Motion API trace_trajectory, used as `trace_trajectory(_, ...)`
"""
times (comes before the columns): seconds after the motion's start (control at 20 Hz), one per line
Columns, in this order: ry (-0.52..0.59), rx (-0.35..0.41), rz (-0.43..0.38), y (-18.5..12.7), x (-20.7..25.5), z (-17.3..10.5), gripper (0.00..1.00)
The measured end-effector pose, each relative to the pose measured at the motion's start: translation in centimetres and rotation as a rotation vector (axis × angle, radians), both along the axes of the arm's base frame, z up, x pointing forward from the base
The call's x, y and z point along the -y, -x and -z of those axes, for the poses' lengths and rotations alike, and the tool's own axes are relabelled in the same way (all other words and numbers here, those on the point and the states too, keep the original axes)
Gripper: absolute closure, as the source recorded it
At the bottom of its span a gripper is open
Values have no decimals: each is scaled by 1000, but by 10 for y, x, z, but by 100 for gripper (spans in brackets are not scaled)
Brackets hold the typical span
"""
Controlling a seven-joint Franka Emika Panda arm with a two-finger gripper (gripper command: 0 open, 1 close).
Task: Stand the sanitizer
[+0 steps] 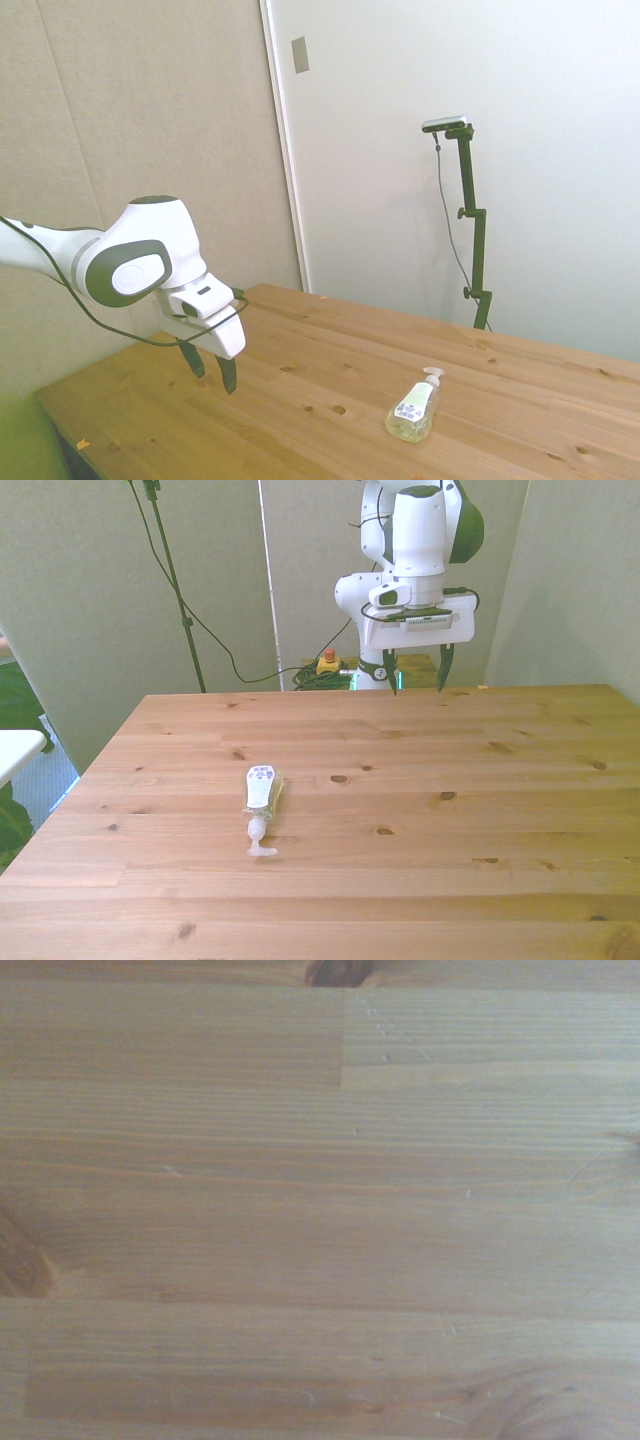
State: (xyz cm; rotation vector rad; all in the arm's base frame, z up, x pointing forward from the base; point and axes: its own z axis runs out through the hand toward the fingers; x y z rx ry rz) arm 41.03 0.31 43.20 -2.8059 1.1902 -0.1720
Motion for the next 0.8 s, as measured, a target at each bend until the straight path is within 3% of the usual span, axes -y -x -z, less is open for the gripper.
trace_trajectory(0.2, 3, 1, 12, -6, 9, -2, 0)
trace_trajectory(0.35, 30, 20, 42, -31, 38, -9, 0)
trace_trajectory(0.55, 50, 49, 84, -94, 96, -15, 0)
trace_trajectory(0.8, 81, 76, 77, -178, 158, -2, 0)
